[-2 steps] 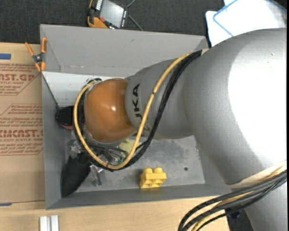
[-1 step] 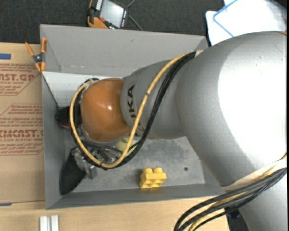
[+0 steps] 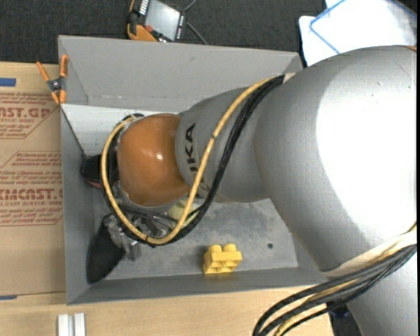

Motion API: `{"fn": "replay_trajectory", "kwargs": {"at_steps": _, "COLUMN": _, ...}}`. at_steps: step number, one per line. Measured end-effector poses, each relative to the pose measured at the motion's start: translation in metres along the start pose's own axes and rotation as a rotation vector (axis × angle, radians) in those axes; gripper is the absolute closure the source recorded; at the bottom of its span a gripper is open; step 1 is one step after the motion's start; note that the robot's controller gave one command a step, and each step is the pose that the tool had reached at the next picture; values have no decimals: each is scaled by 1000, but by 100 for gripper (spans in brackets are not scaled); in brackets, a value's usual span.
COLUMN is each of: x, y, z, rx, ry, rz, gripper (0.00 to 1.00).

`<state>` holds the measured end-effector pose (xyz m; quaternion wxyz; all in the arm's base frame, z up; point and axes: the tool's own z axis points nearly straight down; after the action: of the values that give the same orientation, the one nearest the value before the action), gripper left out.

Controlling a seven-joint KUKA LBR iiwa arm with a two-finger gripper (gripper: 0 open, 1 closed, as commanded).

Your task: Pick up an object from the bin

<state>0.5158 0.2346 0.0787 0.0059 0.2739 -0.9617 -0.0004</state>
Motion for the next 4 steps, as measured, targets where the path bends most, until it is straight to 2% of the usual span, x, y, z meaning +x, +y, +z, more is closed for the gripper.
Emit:
{"fn": "replay_trajectory", "kwargs": {"at_steps": 1, "x": 9, "y": -7, "z": -6, "rx": -3, "ry": -1, "rz": 10, "gripper": 100}}
{"fn": "replay_trajectory", "kwargs": {"at_steps": 2, "x": 8, "y": -3, "z": -2, "rx": -1, "ry": -4, "rz": -27, "gripper": 100}}
{"fn": "replay_trajectory", "kwargs": {"at_steps": 3, "x": 17, "y": 11, "z": -16, "rx": -3, "ry": -1, "rz": 4, "gripper": 100}}
{"fn": "replay_trajectory", "kwargs": {"at_steps": 4, "x": 11, "y": 9, "z": 2, "rx": -1, "ry": -4, "rz": -12, "gripper": 100}}
